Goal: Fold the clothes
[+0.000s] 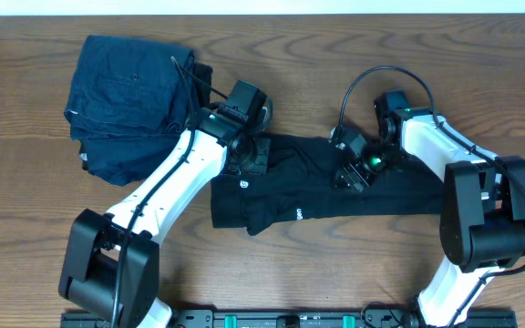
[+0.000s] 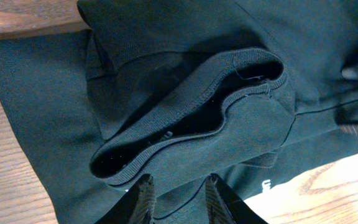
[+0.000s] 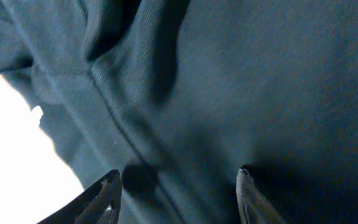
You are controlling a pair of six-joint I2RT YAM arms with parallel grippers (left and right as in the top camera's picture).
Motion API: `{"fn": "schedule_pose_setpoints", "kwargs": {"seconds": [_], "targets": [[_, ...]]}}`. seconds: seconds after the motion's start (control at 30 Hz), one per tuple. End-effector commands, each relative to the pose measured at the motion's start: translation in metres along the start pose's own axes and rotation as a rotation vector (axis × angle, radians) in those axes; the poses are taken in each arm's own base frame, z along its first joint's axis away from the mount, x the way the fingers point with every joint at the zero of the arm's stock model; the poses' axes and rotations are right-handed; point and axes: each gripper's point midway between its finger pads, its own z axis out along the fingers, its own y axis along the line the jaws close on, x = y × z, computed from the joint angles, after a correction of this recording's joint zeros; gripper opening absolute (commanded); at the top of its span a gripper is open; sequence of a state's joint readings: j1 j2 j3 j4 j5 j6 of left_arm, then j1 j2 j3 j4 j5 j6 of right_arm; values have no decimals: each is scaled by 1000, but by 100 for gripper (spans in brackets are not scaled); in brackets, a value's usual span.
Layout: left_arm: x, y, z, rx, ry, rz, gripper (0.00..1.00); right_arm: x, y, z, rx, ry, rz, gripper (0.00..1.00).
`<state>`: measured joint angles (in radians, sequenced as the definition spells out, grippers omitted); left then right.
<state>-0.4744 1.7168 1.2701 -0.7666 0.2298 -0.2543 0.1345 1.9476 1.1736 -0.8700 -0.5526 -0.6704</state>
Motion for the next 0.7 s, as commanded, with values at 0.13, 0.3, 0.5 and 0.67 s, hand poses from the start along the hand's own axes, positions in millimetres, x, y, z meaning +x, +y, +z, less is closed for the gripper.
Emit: {"fn": "schedule_pose_setpoints", "kwargs": {"seconds": [0.13, 0.3, 0.5, 0.67], "targets": [[3, 3, 2, -10, 13, 6, 29, 12, 18, -5, -68, 36, 81, 54], [3, 3, 2, -11, 13, 6, 30, 16, 29, -6, -112, 48, 104, 50], [3, 3, 2, -11, 12, 7, 30, 20, 45, -8, -186, 58, 144, 51], [3, 3, 2, -11, 13, 6, 30, 23, 53, -8, -220, 69, 165, 50]]}}
